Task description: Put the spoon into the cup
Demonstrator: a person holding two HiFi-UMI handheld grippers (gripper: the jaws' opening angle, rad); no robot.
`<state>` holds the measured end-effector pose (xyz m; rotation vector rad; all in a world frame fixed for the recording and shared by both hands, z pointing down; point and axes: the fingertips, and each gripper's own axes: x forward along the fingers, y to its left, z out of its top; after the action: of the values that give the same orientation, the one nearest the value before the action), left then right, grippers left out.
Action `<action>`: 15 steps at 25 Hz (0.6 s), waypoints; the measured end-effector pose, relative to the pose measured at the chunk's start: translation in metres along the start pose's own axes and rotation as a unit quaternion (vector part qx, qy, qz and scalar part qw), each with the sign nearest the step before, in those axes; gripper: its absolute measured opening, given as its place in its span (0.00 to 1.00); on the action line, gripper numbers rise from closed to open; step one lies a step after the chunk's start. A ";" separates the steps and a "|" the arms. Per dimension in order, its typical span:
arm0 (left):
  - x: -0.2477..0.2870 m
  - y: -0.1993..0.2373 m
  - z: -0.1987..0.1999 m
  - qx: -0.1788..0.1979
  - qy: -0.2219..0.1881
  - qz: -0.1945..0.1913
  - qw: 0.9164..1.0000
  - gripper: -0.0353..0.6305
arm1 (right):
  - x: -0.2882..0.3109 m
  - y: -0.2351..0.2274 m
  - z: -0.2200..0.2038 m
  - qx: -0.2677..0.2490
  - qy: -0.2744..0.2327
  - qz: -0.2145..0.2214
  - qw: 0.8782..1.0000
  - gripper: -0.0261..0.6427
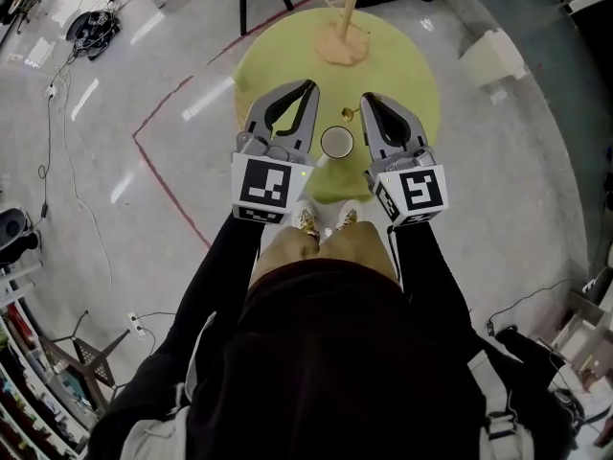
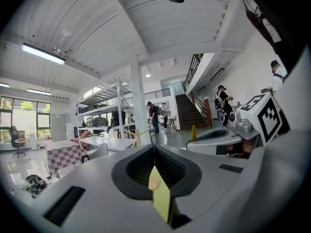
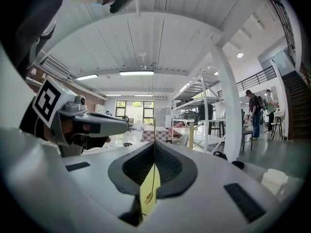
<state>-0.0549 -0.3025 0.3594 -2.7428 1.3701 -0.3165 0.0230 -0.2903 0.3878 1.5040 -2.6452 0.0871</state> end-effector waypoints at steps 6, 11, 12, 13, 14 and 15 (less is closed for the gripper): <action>0.002 -0.004 -0.010 -0.006 0.012 -0.007 1.000 0.08 | 0.007 0.007 -0.040 0.021 0.042 0.009 0.999 0.08; -0.007 -0.011 -0.018 -0.012 0.022 -0.017 1.000 0.08 | 0.006 0.016 -0.076 0.037 0.081 0.013 0.996 0.08; -0.009 -0.013 -0.019 -0.013 0.023 -0.019 0.999 0.08 | 0.005 0.017 -0.082 0.042 0.088 0.012 0.995 0.08; -0.011 -0.015 -0.020 -0.014 0.024 -0.021 0.999 0.08 | 0.004 0.017 -0.088 0.045 0.095 0.010 0.994 0.08; -0.012 -0.017 -0.021 -0.014 0.025 -0.024 0.999 0.08 | 0.002 0.019 -0.094 0.047 0.101 0.009 0.994 0.08; -0.013 -0.019 -0.022 -0.014 0.026 -0.026 0.999 0.08 | 0.001 0.020 -0.100 0.047 0.109 0.009 0.993 0.08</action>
<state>-0.0525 -0.2799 0.3816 -2.8154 1.3268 -0.3767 0.0107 -0.2714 0.4872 1.4086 -2.5127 0.3607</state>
